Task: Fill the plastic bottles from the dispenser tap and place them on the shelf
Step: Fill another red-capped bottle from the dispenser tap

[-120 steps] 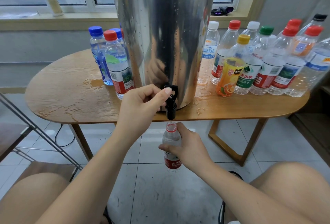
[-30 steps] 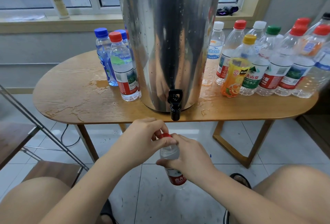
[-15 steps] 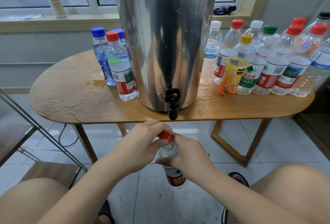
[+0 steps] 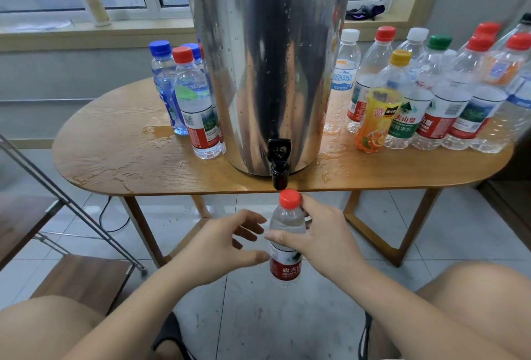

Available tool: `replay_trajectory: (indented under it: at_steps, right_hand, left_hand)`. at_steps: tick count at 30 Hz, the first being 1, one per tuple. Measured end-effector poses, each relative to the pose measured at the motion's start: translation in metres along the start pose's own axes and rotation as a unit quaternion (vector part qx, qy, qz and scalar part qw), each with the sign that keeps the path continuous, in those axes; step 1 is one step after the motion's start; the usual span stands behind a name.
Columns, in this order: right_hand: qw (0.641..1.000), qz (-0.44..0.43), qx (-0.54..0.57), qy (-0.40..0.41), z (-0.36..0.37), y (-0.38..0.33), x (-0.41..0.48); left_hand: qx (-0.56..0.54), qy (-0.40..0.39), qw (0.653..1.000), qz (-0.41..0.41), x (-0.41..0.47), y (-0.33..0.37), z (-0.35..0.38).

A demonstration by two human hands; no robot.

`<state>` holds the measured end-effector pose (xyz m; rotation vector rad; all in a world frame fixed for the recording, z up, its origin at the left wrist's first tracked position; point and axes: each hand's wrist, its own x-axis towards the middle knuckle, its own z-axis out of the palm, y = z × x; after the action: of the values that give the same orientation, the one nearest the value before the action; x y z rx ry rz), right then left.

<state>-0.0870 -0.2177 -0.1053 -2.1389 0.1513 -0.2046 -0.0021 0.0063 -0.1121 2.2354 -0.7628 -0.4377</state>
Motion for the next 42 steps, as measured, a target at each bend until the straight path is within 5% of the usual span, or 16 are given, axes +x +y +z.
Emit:
replay_trajectory:
  at_steps: [12, 29, 42]
  right_hand:
    - [0.995, -0.069, 0.065, -0.019, 0.0, -0.007, -0.006]
    - [0.997, -0.025, 0.0, -0.069, 0.001, 0.01, 0.003]
    - [0.999, -0.011, 0.033, -0.029, -0.007, 0.017, 0.012]
  left_hand:
    - [-0.092, 0.075, 0.993, 0.015, -0.008, 0.015, 0.043]
    - [-0.171, 0.325, 0.93, -0.004, -0.006, 0.022, -0.129]
    - [-0.14, 0.392, 0.907, -0.067, 0.077, -0.043, -0.184]
